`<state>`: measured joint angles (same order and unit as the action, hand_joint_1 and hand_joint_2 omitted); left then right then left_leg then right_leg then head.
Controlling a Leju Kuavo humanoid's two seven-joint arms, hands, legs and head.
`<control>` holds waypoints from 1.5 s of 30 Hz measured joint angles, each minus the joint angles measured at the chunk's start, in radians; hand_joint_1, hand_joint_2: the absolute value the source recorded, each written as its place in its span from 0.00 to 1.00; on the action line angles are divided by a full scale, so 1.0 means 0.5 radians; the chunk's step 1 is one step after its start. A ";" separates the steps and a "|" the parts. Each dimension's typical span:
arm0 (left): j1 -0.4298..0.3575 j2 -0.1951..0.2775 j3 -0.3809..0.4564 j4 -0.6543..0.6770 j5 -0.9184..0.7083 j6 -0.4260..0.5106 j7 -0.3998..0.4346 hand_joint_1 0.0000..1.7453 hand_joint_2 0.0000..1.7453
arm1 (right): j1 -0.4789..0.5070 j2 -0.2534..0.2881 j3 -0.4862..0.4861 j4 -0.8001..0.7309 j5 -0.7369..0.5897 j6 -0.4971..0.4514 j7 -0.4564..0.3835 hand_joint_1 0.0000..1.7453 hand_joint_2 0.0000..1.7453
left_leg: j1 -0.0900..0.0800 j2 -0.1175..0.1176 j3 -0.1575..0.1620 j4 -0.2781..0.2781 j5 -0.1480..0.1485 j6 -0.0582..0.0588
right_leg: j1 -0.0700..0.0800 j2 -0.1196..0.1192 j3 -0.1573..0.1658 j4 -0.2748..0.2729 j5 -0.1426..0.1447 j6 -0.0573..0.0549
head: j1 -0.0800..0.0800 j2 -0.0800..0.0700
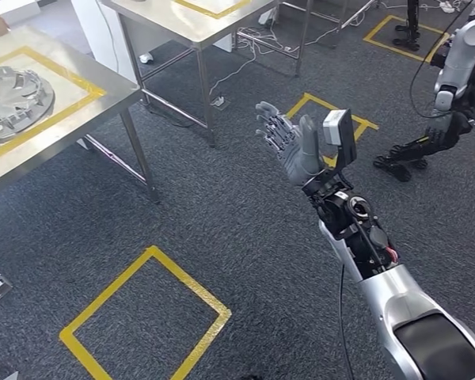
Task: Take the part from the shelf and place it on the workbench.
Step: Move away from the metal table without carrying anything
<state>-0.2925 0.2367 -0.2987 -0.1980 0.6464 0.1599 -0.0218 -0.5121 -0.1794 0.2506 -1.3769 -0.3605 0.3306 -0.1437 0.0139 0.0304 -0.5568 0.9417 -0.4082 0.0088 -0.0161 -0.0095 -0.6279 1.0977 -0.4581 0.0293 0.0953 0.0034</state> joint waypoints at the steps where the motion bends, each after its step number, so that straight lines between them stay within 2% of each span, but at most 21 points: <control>1: -0.001 0.001 0.000 0.000 0.000 0.000 -0.001 0.00 0.00 | -0.001 0.000 -0.001 -0.005 0.000 -0.002 0.005 0.00 0.00 | -0.004 0.007 -0.001 0.009 -0.006 -0.009 | 0.004 -0.018 0.069 -0.137 0.041 -0.005 | 0.002 0.000; 3: 0.000 0.005 0.000 0.000 0.000 0.000 -0.002 0.00 0.00 | 0.001 0.000 -0.005 -0.014 -0.002 -0.009 0.018 0.00 0.00 | -0.013 0.020 -0.009 0.018 -0.010 -0.030 | 0.013 -0.035 0.129 -0.256 0.055 -0.022 | -0.001 0.000; 7: -0.002 0.007 0.000 0.000 -0.004 0.000 -0.002 0.00 0.00 | 0.016 0.000 -0.013 -0.042 -0.012 -0.021 0.035 0.00 0.00 | -0.009 0.017 -0.038 0.082 -0.058 -0.070 | 0.011 0.002 0.131 -0.271 0.073 -0.071 | -0.017 0.000; 10: -0.001 0.007 -0.001 0.000 -0.008 0.000 -0.002 0.00 0.00 | 0.031 0.000 -0.017 -0.066 -0.016 -0.032 0.036 0.00 0.00 | -0.005 -0.036 -0.210 0.457 -0.244 -0.085 | 0.011 0.026 0.128 -0.275 0.080 -0.091 | -0.033 0.000; 12: 0.008 0.004 -0.001 0.000 -0.009 0.000 -0.002 0.00 0.00 | 0.053 0.000 -0.022 -0.071 -0.016 -0.036 0.039 0.00 0.00 | -0.005 -0.045 -0.307 0.643 -0.287 -0.085 | 0.016 0.048 0.125 -0.275 0.082 -0.096 | -0.035 0.000; 14: 0.011 0.002 -0.002 0.000 -0.013 0.000 -0.002 0.00 0.00 | 0.067 0.000 -0.029 -0.084 -0.016 -0.041 0.045 0.00 0.00 | -0.005 -0.051 -0.252 0.517 -0.185 -0.073 | 0.017 0.076 0.126 -0.275 0.083 -0.097 | -0.036 0.000; 16: 0.006 0.003 -0.003 0.000 -0.021 0.000 -0.002 0.00 0.00 | 0.072 0.000 -0.039 -0.108 -0.016 -0.048 0.052 0.00 0.00 | -0.007 -0.091 -0.104 0.215 -0.052 -0.052 | 0.020 0.103 0.126 -0.273 0.085 -0.092 | -0.038 0.000; 18: -0.003 0.005 -0.007 0.000 -0.028 0.000 -0.001 0.00 0.00 | 0.081 0.000 -0.052 -0.130 -0.016 -0.056 0.062 0.00 0.00 | -0.012 -0.122 -0.023 0.045 -0.007 -0.038 | 0.022 0.127 0.119 -0.272 0.089 -0.078 | -0.039 0.000; 20: -0.009 0.003 -0.011 0.000 -0.029 0.001 0.000 0.00 0.00 | 0.098 0.000 -0.064 -0.151 -0.016 -0.060 0.074 0.00 0.00 | -0.014 -0.107 -0.014 0.020 -0.008 -0.029 | 0.019 0.151 0.113 -0.278 0.097 -0.055 | -0.038 0.000; 22: -0.016 0.000 -0.012 0.000 -0.020 -0.001 0.001 0.00 0.00 | 0.104 0.000 -0.068 -0.167 -0.014 -0.057 0.084 0.00 0.00 | -0.008 -0.079 -0.005 0.002 0.002 -0.011 | 0.018 0.135 0.089 -0.241 0.068 -0.034 | -0.036 0.000; 23: -0.018 0.000 -0.012 0.000 -0.013 -0.005 0.002 0.00 0.00 | 0.098 0.000 -0.067 -0.171 -0.013 -0.056 0.087 0.00 0.00 | -0.004 -0.063 -0.001 -0.007 0.007 0.000 | 0.019 0.110 0.054 -0.165 0.021 -0.025 | -0.029 0.000; 26: -0.015 0.003 -0.012 0.000 0.005 -0.019 0.002 0.00 0.00 | 0.087 0.002 -0.061 -0.173 -0.004 -0.058 0.088 0.00 0.00 | -0.007 -0.021 0.001 -0.010 0.007 0.014 | 0.013 0.045 -0.124 0.243 -0.170 -0.006 | -0.010 0.000; 28: -0.008 0.005 -0.012 0.000 0.018 -0.020 0.002 0.00 0.00 | 0.091 0.002 -0.056 -0.168 0.000 -0.056 0.076 0.00 0.00 | -0.007 0.005 0.001 -0.008 0.005 0.012 | 0.008 0.033 -0.160 0.333 -0.172 0.001 | -0.006 0.000; 31: 0.000 0.007 -0.012 0.000 0.037 -0.018 -0.002 0.00 0.00 | 0.077 0.004 -0.047 -0.161 0.001 -0.042 0.042 0.00 0.00 | -0.012 0.041 0.005 0.004 -0.008 -0.005 | 0.012 -0.037 0.027 -0.039 0.011 -0.003 | 0.001 0.000; 33: 0.007 0.014 -0.012 0.000 0.044 -0.015 -0.005 0.00 0.00 | 0.056 0.011 -0.042 -0.157 0.001 -0.034 0.028 0.00 0.00 | -0.023 0.064 0.000 0.017 -0.017 -0.022 | 0.022 -0.085 0.121 -0.229 0.055 -0.024 | 0.002 0.000; 36: 0.016 0.023 -0.012 0.000 0.053 -0.006 -0.009 0.00 0.00 | 0.044 0.020 -0.036 -0.144 0.000 -0.031 0.020 0.00 0.00 | -0.028 0.099 -0.007 0.026 -0.023 -0.048 | 0.028 -0.053 0.126 -0.256 0.055 -0.063 | -0.008 0.000; 38: 0.018 0.024 -0.012 0.000 0.056 -0.002 -0.010 0.00 0.00 | 0.035 0.028 -0.034 -0.139 0.000 -0.031 0.018 0.00 0.00 | -0.020 0.051 -0.044 0.118 -0.090 -0.067 | 0.023 -0.023 0.125 -0.261 0.066 -0.085 | -0.014 0.000; 40: 0.023 0.025 -0.012 0.000 0.056 0.000 -0.010 0.00 0.00 | 0.024 0.035 -0.034 -0.136 0.000 -0.031 0.017 0.00 0.00 | -0.014 -0.022 -0.161 0.371 -0.222 -0.079 | 0.020 0.008 0.121 -0.263 0.072 -0.099 | -0.024 0.000; 42: 0.036 0.026 -0.012 0.000 0.054 0.001 -0.010 0.00 0.00 | 0.025 0.036 -0.033 -0.131 0.000 -0.033 0.019 0.00 0.00 | -0.014 -0.046 -0.291 0.623 -0.306 -0.082 | 0.022 0.047 0.118 -0.263 0.075 -0.105 | -0.028 0.000; 43: 0.042 0.026 -0.012 0.000 0.052 0.001 -0.010 0.00 0.00 | 0.026 0.036 -0.033 -0.129 0.001 -0.034 0.023 0.00 0.00 | -0.014 -0.049 -0.314 0.656 -0.293 -0.079 | 0.023 0.070 0.118 -0.263 0.076 -0.106 | -0.029 0.000; 45: 0.045 0.024 -0.012 0.000 0.048 0.002 -0.010 0.00 0.00 | 0.028 0.036 -0.032 -0.129 0.000 -0.038 0.030 0.00 0.00 | -0.014 -0.065 -0.237 0.472 -0.164 -0.065 | 0.023 0.115 0.122 -0.263 0.077 -0.105 | -0.032 0.000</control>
<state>-0.2701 0.2489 -0.3048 -0.1980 0.6706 0.1609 -0.0267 -0.4980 -0.1614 0.2345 -1.4413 -0.3604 0.3118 -0.1287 0.0069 -0.0023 -0.6752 1.1776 -0.4902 -0.0237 -0.0047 0.0481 -0.5668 0.9662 -0.4196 -0.0232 0.0794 0.0034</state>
